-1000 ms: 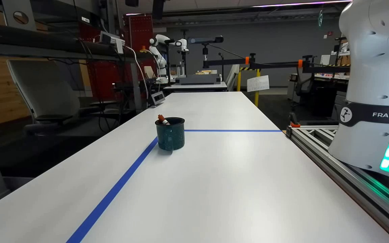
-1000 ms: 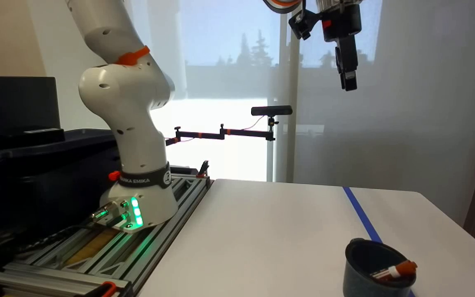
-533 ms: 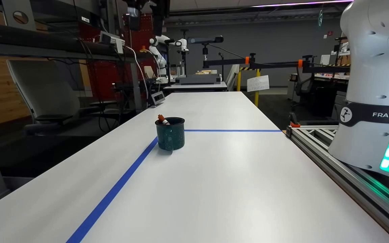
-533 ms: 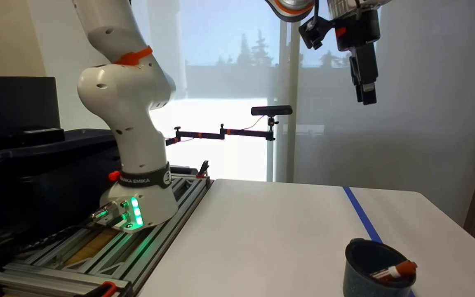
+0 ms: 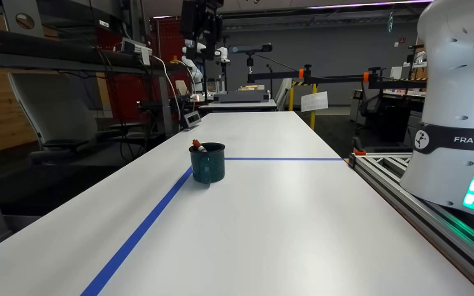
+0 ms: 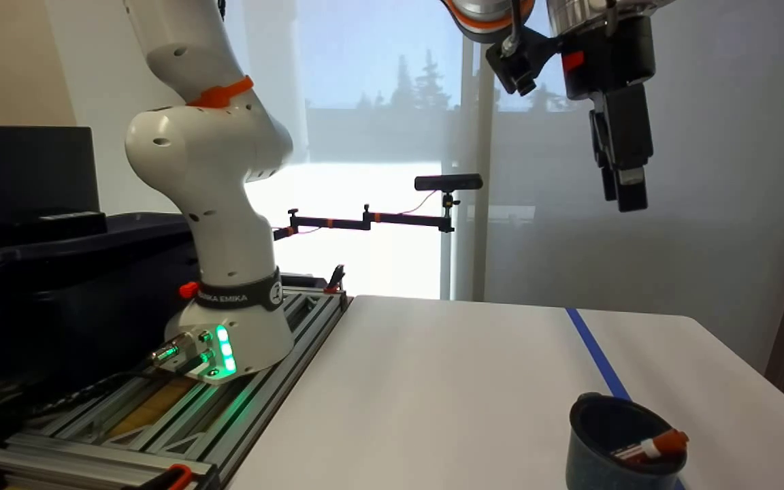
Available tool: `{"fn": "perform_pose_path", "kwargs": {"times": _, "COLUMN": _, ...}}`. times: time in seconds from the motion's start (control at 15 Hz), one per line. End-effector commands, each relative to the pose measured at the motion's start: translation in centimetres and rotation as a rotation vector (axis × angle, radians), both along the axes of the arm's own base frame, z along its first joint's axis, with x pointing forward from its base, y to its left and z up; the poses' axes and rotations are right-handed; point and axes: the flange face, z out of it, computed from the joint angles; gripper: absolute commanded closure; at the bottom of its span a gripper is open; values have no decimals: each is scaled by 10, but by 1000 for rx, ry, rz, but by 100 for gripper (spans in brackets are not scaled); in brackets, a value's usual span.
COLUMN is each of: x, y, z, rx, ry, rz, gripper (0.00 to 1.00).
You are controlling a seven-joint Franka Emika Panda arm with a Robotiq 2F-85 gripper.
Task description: Take the marker out of the cup
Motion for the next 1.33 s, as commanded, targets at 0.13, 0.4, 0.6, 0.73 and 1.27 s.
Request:
{"fn": "perform_pose_path", "kwargs": {"times": 0.13, "x": -8, "y": -40, "z": -46, "rx": -45, "ry": -108, "rz": 45, "gripper": 0}}
{"fn": "perform_pose_path", "kwargs": {"times": 0.4, "x": -6, "y": -46, "z": -76, "rx": -55, "ry": -141, "rz": 75, "gripper": 0}}
{"fn": "perform_pose_path", "kwargs": {"times": 0.6, "x": -5, "y": -43, "z": -93, "rx": -54, "ry": -143, "rz": 77, "gripper": 0}}
{"fn": "perform_pose_path", "kwargs": {"times": 0.73, "x": -3, "y": -43, "z": -93, "rx": -43, "ry": -120, "rz": 67, "gripper": 0}}
{"fn": "perform_pose_path", "kwargs": {"times": 1.27, "x": -7, "y": -46, "z": -105, "rx": -36, "ry": -128, "rz": 76, "gripper": 0}}
